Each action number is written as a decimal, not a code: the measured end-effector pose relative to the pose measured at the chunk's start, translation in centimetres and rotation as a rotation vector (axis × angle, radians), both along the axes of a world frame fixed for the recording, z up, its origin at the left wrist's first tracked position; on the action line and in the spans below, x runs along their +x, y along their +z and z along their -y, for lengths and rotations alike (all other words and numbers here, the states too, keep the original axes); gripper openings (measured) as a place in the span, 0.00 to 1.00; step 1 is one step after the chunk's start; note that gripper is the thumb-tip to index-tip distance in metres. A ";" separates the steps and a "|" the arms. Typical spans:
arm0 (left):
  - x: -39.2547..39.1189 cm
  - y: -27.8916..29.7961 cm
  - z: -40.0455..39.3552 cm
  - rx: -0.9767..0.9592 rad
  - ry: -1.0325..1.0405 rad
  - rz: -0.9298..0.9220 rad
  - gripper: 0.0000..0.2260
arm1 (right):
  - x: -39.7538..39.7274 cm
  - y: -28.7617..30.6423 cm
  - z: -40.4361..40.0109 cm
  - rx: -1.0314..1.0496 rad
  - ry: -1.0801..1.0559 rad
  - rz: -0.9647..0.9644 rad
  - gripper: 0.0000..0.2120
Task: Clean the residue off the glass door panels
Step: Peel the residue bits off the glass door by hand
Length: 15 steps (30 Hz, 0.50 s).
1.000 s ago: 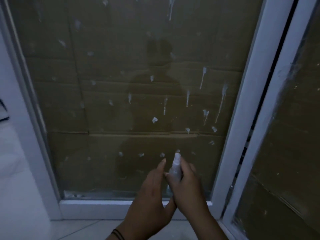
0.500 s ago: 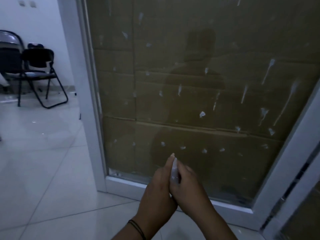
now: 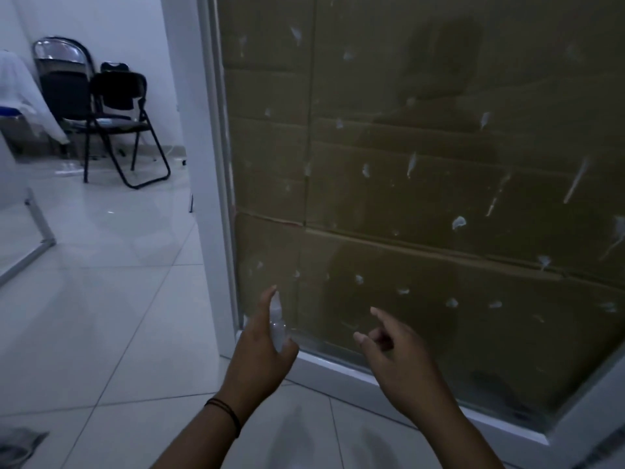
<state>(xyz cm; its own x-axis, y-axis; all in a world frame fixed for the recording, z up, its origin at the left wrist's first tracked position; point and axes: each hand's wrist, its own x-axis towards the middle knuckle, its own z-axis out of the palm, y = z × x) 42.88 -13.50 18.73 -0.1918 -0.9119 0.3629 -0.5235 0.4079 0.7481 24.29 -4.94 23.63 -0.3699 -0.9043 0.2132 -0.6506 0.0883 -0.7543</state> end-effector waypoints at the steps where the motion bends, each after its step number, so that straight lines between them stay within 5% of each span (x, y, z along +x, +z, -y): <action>1: 0.4 -0.2 0.6 0.005 0.022 -0.015 0.36 | -0.1 -0.1 0.3 -0.001 0.000 0.002 0.23; 15: 2.0 -2.0 4.7 -0.013 0.220 -0.069 0.33 | -1.0 -2.0 3.0 0.017 -0.054 -0.009 0.17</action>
